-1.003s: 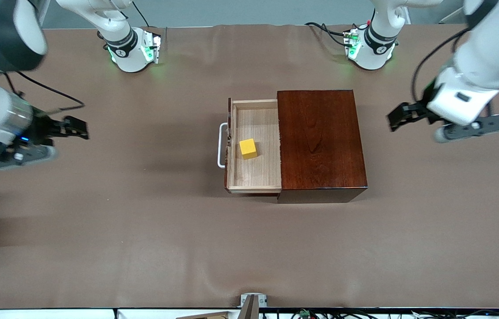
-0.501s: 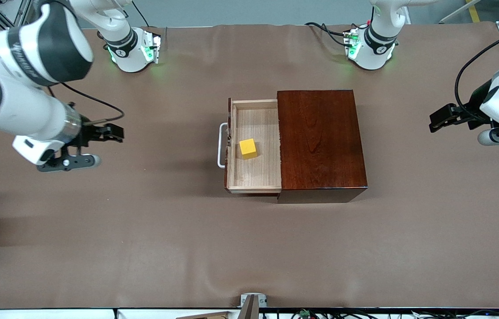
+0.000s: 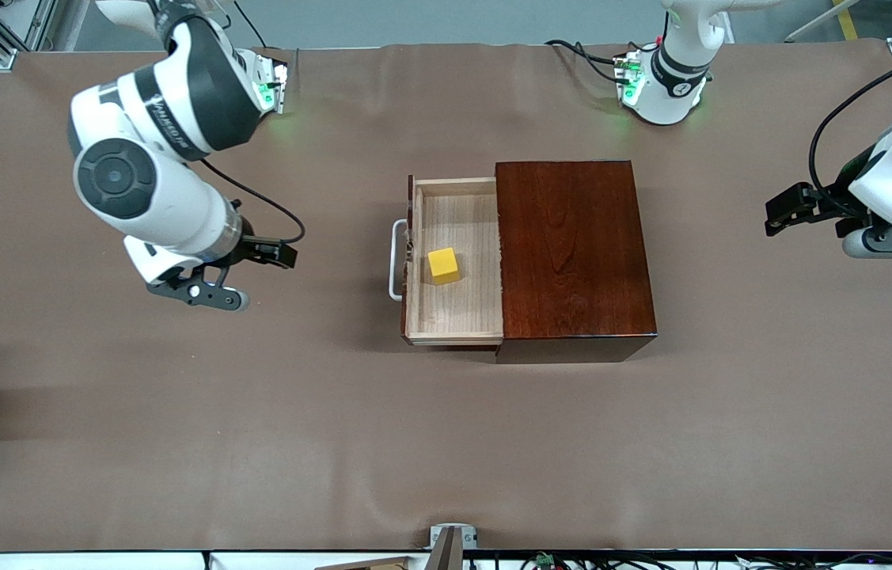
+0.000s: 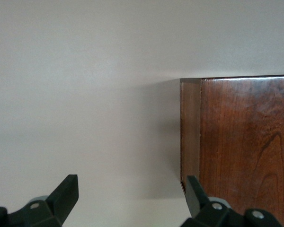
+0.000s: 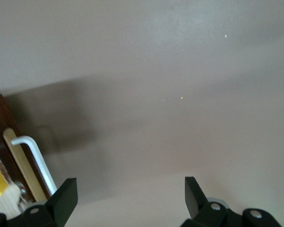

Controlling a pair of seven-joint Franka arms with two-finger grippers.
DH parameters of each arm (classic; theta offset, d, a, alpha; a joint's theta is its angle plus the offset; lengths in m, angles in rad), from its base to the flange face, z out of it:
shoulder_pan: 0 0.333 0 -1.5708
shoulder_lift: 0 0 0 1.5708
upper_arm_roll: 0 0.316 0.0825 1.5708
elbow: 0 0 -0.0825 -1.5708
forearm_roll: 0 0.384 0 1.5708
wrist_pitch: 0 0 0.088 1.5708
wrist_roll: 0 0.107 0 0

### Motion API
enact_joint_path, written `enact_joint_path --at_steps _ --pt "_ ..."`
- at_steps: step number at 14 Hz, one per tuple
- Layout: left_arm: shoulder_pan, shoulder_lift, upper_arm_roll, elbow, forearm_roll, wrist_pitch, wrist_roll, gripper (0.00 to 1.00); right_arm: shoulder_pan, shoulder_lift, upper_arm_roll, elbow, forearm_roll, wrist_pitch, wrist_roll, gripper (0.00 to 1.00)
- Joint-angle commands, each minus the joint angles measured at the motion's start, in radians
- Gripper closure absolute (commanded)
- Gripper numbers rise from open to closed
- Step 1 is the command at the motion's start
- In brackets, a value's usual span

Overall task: Open drawer, take yellow block, close drawer
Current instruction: 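Move the right gripper toward the yellow cube in the open drawer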

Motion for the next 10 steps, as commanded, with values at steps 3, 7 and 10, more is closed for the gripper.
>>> enact_joint_path --at_steps 3,7,10 --pt "0.007 -0.016 -0.002 -0.016 0.001 0.016 0.008 0.0 0.061 0.04 -0.006 0.015 0.033 0.068 0.267 0.0" --pt "0.007 -0.006 0.001 -0.014 0.001 0.021 0.007 0.0 0.069 0.062 -0.006 0.015 0.127 0.14 0.5 0.0" --pt "0.009 -0.006 0.001 -0.014 0.001 0.021 0.007 0.0 0.123 0.1 -0.006 0.017 0.122 0.172 0.632 0.0"
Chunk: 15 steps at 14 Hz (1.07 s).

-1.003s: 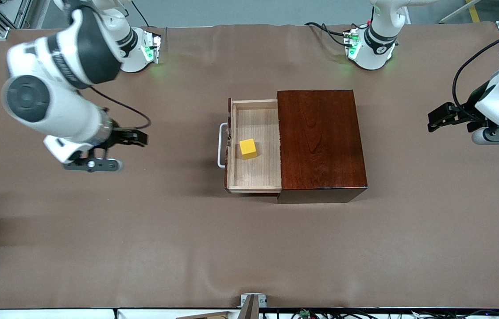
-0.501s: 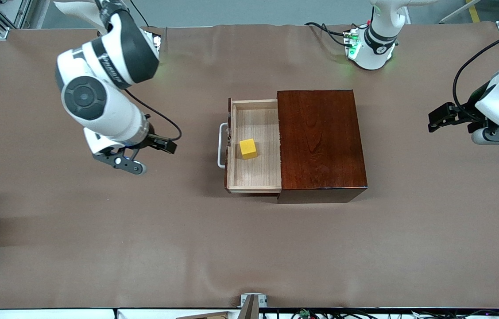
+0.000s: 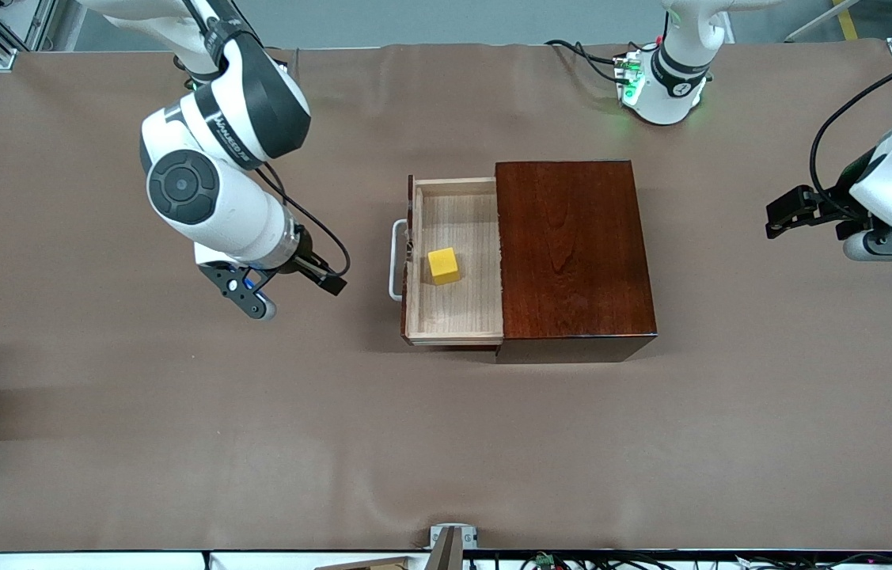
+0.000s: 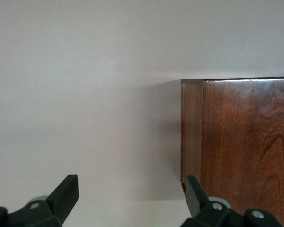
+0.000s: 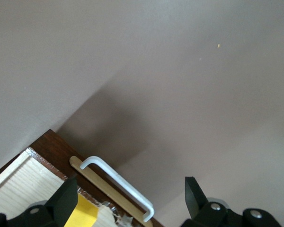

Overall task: Open drawer, take yellow block, close drawer
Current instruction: 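Move the right gripper toward the yellow cube in the open drawer, then lower the right gripper into the drawer and grasp the yellow cube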

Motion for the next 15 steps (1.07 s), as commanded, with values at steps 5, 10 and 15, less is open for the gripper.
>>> enact_joint_path --at_steps 5,10,15 --pt "0.007 -0.007 -0.004 -0.008 0.001 0.011 0.005 0.0 0.146 0.096 -0.008 0.018 0.01 0.175 0.419 0.0" --pt "0.008 -0.001 -0.004 -0.008 0.001 0.017 0.005 0.0 0.174 0.161 -0.006 0.056 0.014 0.212 0.685 0.0" --pt "0.007 -0.001 -0.004 -0.008 0.001 0.018 0.004 0.0 0.255 0.207 -0.008 0.059 0.01 0.267 0.849 0.0"
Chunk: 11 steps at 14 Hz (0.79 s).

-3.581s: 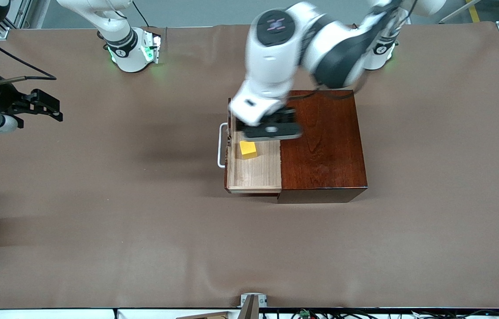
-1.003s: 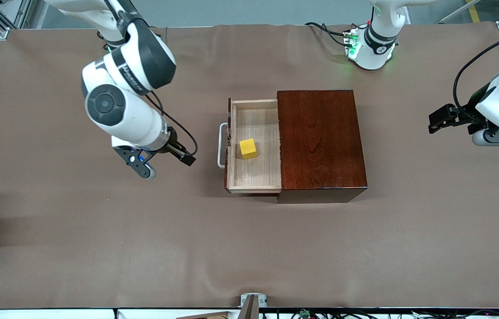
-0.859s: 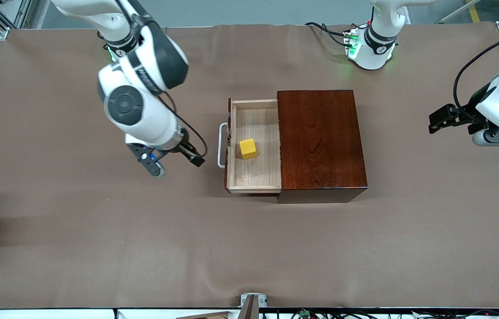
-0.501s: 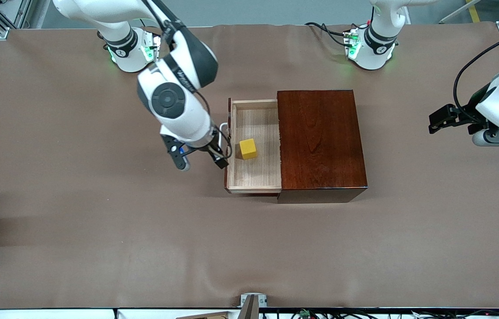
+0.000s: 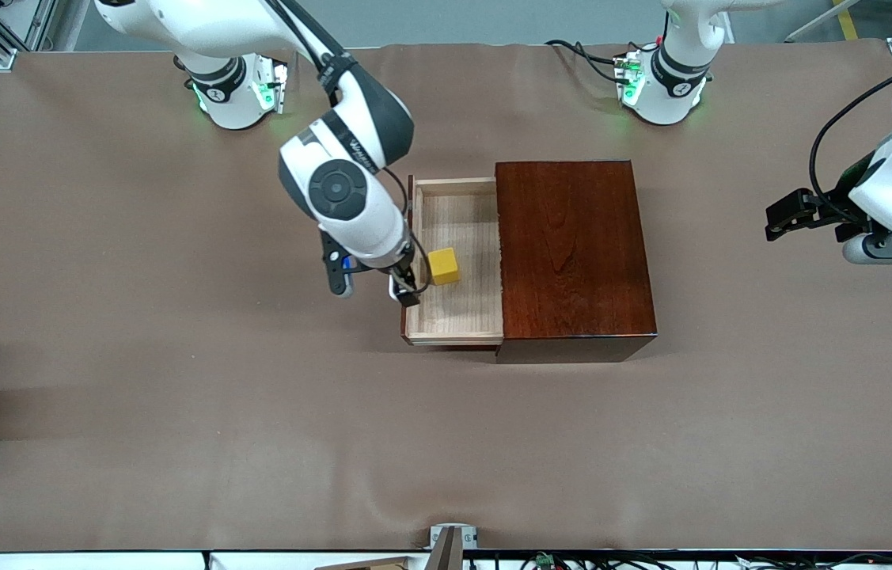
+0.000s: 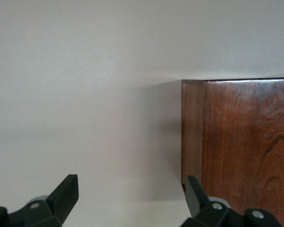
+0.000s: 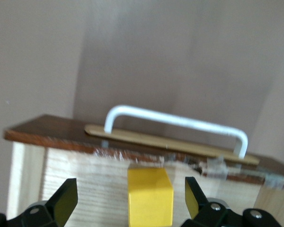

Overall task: Open drawer, take yellow block, close drawer
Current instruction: 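Lower the right gripper into the drawer and grasp the yellow cube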

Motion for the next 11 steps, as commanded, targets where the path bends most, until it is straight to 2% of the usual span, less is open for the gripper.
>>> enact_joint_path --at_steps 1,11 --pt "0.007 -0.006 -0.005 -0.007 0.001 0.014 0.005 0.0 0.049 0.038 -0.009 0.03 0.007 0.015 0.066 0.0" --pt "0.008 -0.002 -0.005 -0.008 -0.001 0.014 0.004 0.0 0.077 0.101 -0.012 0.027 -0.007 0.121 0.066 0.0"
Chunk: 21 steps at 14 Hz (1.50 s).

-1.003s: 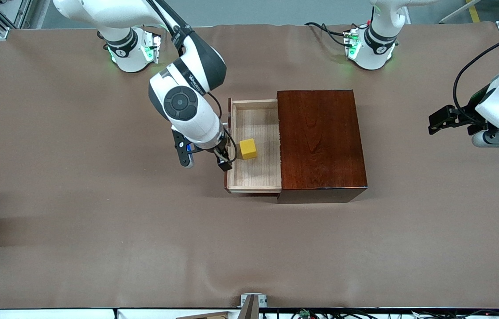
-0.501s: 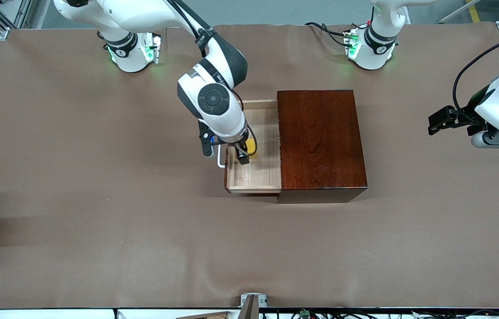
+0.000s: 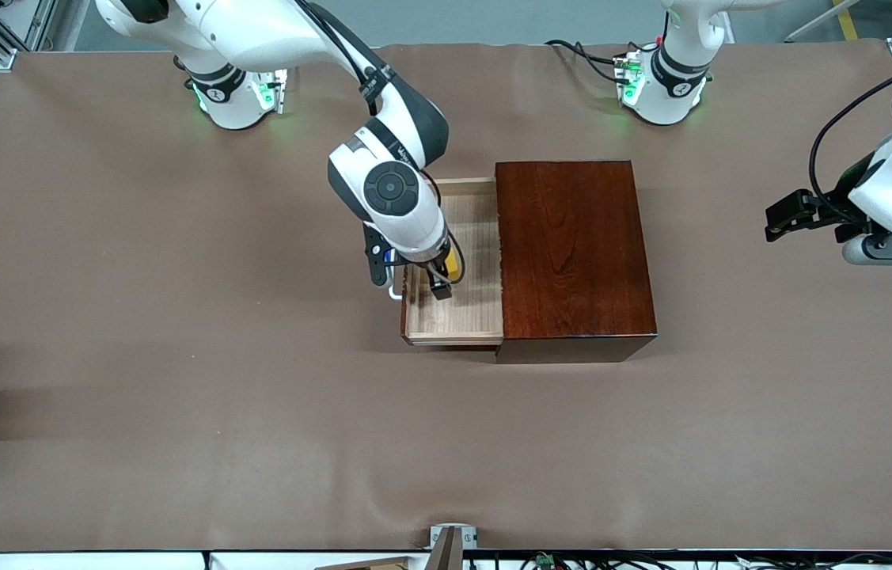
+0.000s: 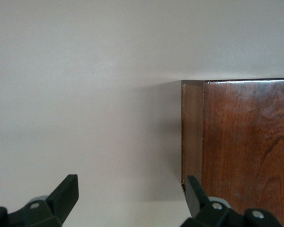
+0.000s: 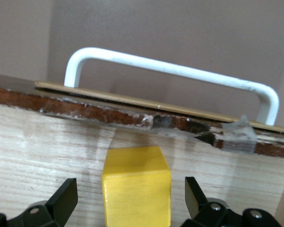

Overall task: Open drawer, take yellow block, close drawer
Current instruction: 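Lower the right gripper into the drawer and grasp the yellow cube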

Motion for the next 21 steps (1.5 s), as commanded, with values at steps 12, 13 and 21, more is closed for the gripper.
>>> enact_joint_path --at_steps 12,13,21 --pt "0.005 0.002 -0.005 -0.006 0.001 0.011 0.002 0.0 -0.01 -0.039 -0.012 0.029 -0.028 0.006 0.007 1.0" --pt "0.007 0.002 -0.005 -0.006 0.001 0.011 0.002 0.0 -0.019 -0.056 -0.012 0.029 -0.026 -0.013 0.006 1.0" --pt "-0.003 0.01 -0.005 -0.001 -0.002 0.022 -0.001 0.0 -0.137 -0.186 -0.01 0.032 -0.021 -0.183 -0.238 1.0"
